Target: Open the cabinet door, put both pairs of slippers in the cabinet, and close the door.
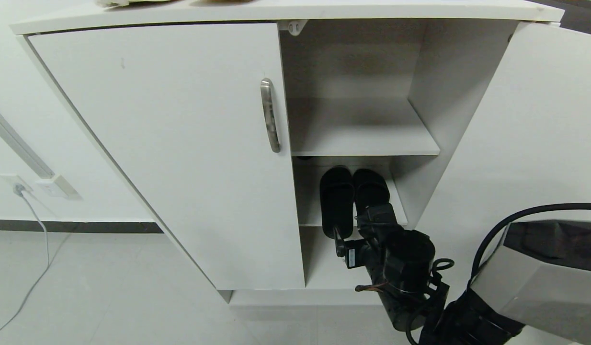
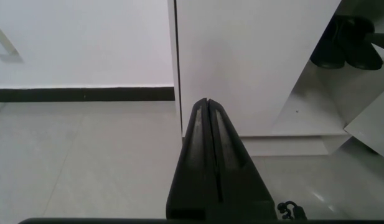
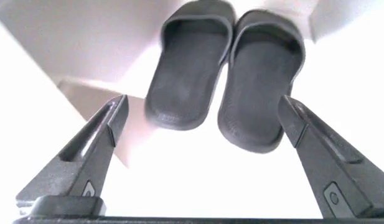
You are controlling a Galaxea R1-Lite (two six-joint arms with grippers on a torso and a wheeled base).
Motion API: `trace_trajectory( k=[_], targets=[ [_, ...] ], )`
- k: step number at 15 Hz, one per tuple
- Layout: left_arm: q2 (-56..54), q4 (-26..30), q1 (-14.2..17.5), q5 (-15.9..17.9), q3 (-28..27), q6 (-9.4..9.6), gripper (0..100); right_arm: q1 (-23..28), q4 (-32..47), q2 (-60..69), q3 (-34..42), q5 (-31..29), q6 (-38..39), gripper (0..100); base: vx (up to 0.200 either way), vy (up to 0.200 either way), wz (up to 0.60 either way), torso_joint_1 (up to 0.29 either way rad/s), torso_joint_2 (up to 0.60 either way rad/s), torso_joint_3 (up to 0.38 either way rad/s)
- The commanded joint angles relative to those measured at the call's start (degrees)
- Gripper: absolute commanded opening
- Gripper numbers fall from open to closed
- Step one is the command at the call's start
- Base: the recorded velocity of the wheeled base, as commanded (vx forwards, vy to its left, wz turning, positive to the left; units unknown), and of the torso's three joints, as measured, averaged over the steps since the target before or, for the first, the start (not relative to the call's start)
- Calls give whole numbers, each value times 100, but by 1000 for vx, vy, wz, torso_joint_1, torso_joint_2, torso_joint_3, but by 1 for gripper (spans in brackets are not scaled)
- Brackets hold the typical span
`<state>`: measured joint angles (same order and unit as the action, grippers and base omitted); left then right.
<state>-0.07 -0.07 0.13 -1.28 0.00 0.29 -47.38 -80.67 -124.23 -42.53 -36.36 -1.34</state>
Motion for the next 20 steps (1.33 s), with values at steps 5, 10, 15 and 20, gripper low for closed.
trace_trajectory(
  k=[5, 10, 15, 20],
  targets=[
    [7, -1, 4, 5, 0, -3, 0, -113, -19, 136, 175, 15, 11, 100, -120, 0, 0, 1, 1, 2],
    [7, -1, 4, -4, 0, 15, 0, -113, -63, 136, 210, 15, 11, 100, -80, 0, 0, -1, 0, 1],
    [7, -1, 4, 5, 0, 6, 0, -113, -107, 136, 219, 15, 2, 100, 0, 0, 0, 0, 0, 0],
    [7, -1, 4, -4, 0, -3, 0, -113, -107, 136, 254, 15, 2, 100, 0, 0, 0, 0, 0, 0]
  ],
)
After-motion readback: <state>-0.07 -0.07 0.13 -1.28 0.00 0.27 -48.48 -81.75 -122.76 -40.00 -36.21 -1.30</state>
